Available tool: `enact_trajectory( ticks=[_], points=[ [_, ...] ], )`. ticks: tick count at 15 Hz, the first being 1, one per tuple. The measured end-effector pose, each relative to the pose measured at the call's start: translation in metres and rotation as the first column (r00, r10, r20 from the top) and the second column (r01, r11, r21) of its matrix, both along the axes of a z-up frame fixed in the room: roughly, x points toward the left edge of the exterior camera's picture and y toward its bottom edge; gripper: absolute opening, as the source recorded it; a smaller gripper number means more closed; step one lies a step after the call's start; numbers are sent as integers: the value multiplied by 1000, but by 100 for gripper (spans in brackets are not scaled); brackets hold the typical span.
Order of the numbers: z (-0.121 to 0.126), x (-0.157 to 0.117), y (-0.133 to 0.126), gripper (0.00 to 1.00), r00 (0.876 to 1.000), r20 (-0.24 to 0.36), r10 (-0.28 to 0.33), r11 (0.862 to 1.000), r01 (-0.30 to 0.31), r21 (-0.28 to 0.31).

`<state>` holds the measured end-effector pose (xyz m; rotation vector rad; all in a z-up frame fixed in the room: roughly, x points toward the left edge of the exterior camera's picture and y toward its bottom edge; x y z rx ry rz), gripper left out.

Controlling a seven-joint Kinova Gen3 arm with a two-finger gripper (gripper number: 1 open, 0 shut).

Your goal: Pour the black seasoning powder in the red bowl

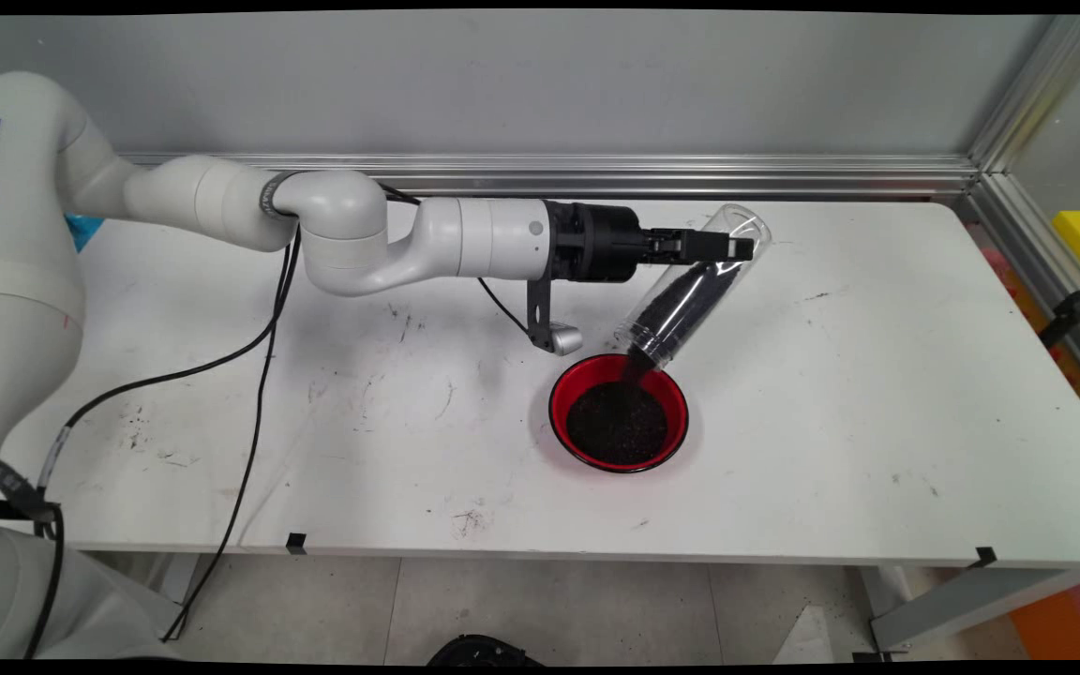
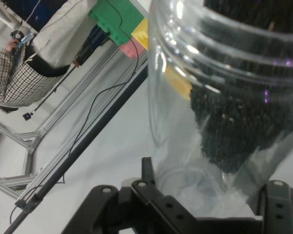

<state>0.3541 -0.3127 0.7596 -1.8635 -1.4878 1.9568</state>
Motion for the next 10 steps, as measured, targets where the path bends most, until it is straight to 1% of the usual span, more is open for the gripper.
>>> enact_trajectory(
  ticks=[5, 10],
  points=[
    [-1, 2, 4, 0, 1000, 7, -4, 1000, 4, -9],
    [0, 5, 7, 0, 1000, 15, -12, 999, 12, -38]
  ],
)
